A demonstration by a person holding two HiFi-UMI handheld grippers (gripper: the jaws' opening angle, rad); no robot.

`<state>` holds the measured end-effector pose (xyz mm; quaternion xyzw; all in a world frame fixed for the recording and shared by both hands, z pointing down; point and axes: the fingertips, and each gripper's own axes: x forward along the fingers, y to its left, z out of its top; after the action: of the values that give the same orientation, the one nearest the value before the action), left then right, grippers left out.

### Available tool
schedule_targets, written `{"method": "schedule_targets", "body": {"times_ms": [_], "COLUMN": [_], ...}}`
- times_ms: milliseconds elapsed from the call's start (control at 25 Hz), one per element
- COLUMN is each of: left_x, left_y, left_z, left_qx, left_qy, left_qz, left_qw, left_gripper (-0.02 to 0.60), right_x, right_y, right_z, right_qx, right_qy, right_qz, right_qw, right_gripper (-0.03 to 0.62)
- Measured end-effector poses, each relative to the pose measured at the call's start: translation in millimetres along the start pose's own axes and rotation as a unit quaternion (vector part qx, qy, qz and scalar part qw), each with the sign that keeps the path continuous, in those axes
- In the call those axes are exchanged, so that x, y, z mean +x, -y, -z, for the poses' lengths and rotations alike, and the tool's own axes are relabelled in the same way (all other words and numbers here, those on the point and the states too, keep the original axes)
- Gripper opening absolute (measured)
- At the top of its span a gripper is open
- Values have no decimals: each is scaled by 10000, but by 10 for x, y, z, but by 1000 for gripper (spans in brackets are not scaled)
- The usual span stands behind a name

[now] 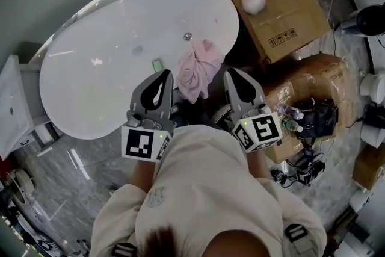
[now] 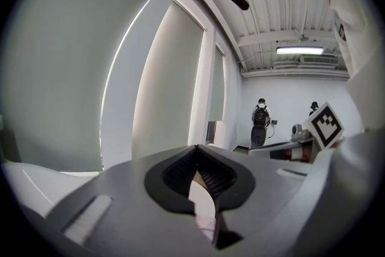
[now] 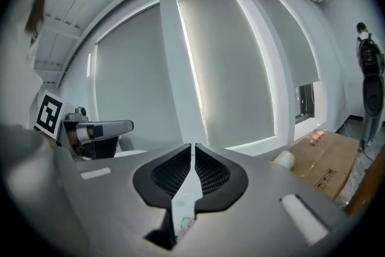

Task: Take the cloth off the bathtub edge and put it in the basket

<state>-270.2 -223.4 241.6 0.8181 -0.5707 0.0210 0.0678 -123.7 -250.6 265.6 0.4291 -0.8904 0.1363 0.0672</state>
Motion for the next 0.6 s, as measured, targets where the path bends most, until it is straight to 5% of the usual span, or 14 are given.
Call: {"method": "schedule_targets", "body": {"times_ms": [600], "left_x": [343], "left_y": [-29], "left_z": [2], "left_qx": [57], "left_qy": [-125], "left_qz": [-28], "left_qw": [9999], "left_gripper": [49], "right_x": [84], "right_y": [418], "right_z": [-62], "right_qx": [136], "right_qy": [129], "right_qz": [274], "right_qw": [9994], "right_gripper": [0]}}
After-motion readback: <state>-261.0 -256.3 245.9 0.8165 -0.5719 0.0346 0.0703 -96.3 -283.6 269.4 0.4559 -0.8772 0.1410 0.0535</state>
